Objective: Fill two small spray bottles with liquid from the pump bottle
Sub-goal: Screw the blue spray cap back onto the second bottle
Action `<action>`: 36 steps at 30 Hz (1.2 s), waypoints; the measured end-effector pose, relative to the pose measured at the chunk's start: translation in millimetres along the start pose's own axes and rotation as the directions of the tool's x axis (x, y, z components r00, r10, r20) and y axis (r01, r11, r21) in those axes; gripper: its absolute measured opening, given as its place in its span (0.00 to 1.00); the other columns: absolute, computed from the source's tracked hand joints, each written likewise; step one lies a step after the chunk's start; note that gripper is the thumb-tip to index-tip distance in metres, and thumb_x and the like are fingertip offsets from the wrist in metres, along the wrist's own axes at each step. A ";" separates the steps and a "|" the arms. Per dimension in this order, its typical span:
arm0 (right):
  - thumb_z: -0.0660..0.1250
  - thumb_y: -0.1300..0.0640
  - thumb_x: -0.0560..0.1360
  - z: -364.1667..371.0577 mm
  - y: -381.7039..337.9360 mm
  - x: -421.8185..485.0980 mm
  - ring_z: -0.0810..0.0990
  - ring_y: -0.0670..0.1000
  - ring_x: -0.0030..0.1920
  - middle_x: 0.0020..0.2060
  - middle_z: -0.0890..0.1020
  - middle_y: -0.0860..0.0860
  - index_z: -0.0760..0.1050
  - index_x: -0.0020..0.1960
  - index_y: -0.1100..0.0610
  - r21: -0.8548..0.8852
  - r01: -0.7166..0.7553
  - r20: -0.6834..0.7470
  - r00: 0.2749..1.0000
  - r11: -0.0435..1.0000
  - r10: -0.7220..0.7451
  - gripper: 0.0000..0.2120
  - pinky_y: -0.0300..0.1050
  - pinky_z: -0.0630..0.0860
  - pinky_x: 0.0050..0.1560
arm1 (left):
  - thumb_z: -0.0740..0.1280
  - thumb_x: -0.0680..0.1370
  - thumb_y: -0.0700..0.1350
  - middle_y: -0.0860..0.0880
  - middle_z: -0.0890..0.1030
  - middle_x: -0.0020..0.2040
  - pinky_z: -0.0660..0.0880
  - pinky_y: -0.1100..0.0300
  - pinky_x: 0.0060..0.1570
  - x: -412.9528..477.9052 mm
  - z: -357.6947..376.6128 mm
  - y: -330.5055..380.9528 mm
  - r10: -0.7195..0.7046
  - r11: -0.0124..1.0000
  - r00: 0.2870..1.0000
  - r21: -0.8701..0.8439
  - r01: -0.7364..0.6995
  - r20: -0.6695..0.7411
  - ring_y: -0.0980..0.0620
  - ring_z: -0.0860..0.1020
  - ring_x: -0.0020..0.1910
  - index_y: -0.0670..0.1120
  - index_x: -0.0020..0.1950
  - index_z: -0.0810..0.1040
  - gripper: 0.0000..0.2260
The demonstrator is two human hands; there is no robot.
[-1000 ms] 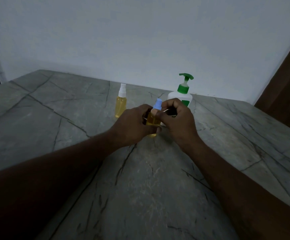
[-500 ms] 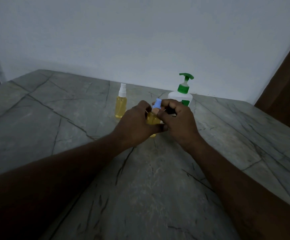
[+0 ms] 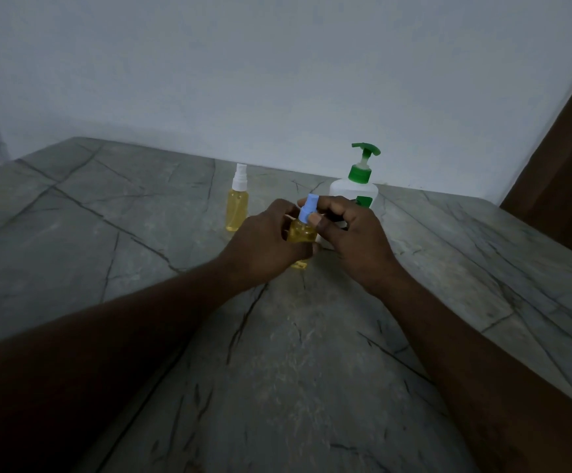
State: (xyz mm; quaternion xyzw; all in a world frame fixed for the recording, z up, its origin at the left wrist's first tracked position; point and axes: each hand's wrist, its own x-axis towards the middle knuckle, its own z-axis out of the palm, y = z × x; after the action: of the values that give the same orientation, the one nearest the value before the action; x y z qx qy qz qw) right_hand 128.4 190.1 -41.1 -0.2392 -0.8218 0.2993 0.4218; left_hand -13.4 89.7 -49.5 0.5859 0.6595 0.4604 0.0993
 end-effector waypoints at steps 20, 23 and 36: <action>0.69 0.55 0.81 2.8 -1.5 -1.1 0.79 0.39 0.54 0.55 0.82 0.46 0.80 0.66 0.56 -0.068 0.031 0.004 1.000 0.997 -0.031 0.15 0.31 0.74 0.53 | 0.77 0.73 0.55 0.59 0.79 0.48 0.73 0.71 0.41 3.4 3.3 -0.1 0.040 0.999 0.999 0.032 -0.039 -0.014 0.59 0.80 0.46 0.48 0.63 0.76 0.23; 0.69 0.56 0.81 3.0 -1.6 -0.6 0.80 0.43 0.54 0.55 0.83 0.47 0.81 0.66 0.56 -0.058 0.039 0.005 0.999 0.998 -0.039 0.15 0.35 0.76 0.54 | 0.77 0.73 0.48 0.55 0.82 0.46 0.79 0.58 0.43 4.0 -3.4 -4.1 0.042 0.999 0.999 0.023 -0.043 0.032 0.58 0.81 0.44 0.48 0.57 0.79 0.14; 0.68 0.56 0.82 5.1 -1.1 1.6 0.80 0.45 0.54 0.54 0.83 0.49 0.81 0.66 0.57 -0.080 0.034 0.011 0.999 0.996 -0.033 0.14 0.32 0.74 0.53 | 0.76 0.74 0.48 0.51 0.83 0.45 0.76 0.62 0.41 4.3 -2.6 -2.9 0.059 0.990 0.998 0.130 -0.056 -0.016 0.55 0.81 0.42 0.46 0.53 0.80 0.11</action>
State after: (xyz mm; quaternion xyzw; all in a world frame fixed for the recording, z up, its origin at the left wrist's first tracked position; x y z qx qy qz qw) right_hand 123.1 188.9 -41.8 -0.2407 -0.8391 0.2601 0.4127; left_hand -18.3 92.4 -48.4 0.6052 0.6717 0.4253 0.0413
